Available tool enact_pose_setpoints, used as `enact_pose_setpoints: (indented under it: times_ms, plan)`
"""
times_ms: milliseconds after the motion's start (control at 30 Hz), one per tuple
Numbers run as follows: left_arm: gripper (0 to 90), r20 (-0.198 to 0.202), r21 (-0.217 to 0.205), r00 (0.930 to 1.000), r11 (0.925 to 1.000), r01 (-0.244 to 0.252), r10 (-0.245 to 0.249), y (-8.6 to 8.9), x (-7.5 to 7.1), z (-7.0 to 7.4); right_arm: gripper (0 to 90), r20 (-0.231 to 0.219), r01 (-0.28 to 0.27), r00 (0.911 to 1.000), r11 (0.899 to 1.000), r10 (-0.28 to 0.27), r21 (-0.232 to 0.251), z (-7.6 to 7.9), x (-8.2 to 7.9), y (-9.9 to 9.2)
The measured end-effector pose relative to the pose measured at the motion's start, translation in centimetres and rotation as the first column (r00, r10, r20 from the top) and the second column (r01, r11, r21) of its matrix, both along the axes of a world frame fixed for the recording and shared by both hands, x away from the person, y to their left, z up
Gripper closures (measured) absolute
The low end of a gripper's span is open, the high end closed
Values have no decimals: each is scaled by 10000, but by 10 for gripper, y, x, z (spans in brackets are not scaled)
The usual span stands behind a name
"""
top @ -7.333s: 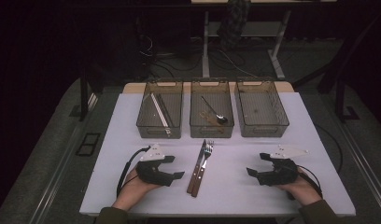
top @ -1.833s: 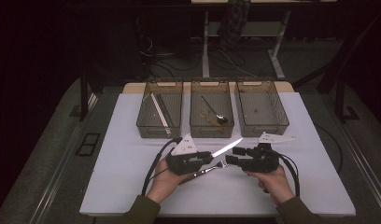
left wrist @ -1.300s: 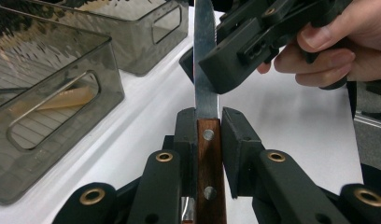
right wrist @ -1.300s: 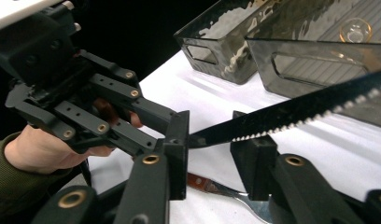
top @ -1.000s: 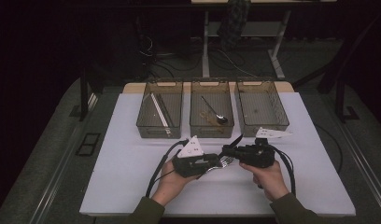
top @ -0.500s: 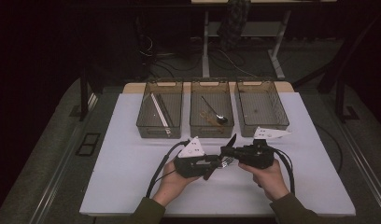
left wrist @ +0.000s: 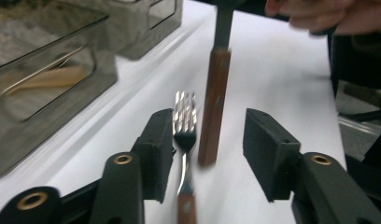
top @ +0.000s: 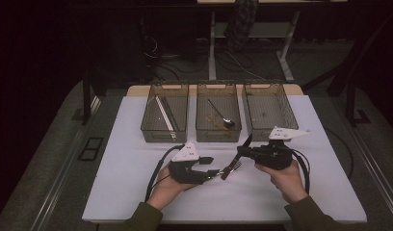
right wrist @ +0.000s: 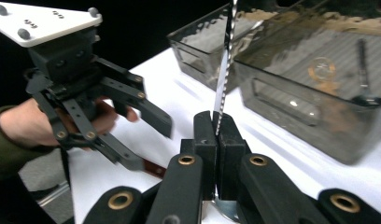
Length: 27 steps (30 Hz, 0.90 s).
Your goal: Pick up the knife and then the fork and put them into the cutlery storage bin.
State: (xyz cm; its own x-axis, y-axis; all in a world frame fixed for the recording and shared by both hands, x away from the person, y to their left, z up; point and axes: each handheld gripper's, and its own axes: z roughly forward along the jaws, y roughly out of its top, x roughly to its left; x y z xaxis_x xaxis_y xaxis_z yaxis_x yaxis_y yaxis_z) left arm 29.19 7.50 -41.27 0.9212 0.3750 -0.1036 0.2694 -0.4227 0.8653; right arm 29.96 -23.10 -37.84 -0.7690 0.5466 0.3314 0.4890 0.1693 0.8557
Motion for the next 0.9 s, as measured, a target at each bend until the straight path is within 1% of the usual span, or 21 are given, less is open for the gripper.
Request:
enact_pose_setpoints:
  times_ms: [33,100,133,200,300,467,567,667,767,900]
  plan:
    - [473,38,81,9999,9999,-141,141,3,1,-1,889,15,39,10000,9999,-39,-108,2,1,-2]
    - [457,-71,52,9995,9996,-292,292,11,3,-2,889,86,153,9999,9993,-150,-350,5,3,-8]
    - [442,-57,97,9993,9993,-359,360,15,4,-3,889,122,230,9997,9989,-225,-399,8,4,-11]
    - [428,10,91,9993,9993,-366,365,22,3,-3,889,149,372,9992,9985,-367,-398,12,6,-18]
    - [386,-10,116,9989,9988,-468,468,30,2,-5,889,203,603,9980,9972,-594,-434,19,10,-29]
    - [263,-45,281,9970,9966,-769,770,40,0,-12,888,179,991,9950,9942,-985,-408,31,14,-48]
    - [189,-152,377,9957,9951,-913,919,45,-1,-15,889,264,1266,9918,9896,-1250,-688,38,18,-56]
    - [141,-156,361,9941,9936,-1068,1074,50,-1,-17,889,359,1540,9879,9835,-1512,-950,45,24,-63]
    - [123,-149,388,9932,9926,-1151,1158,56,-2,-18,889,490,1834,9826,9768,-1789,-1108,55,29,-72]
    - [84,-120,390,9912,9906,-1311,1317,64,-5,-20,889,730,2304,9723,9636,-2221,-1358,70,37,-84]
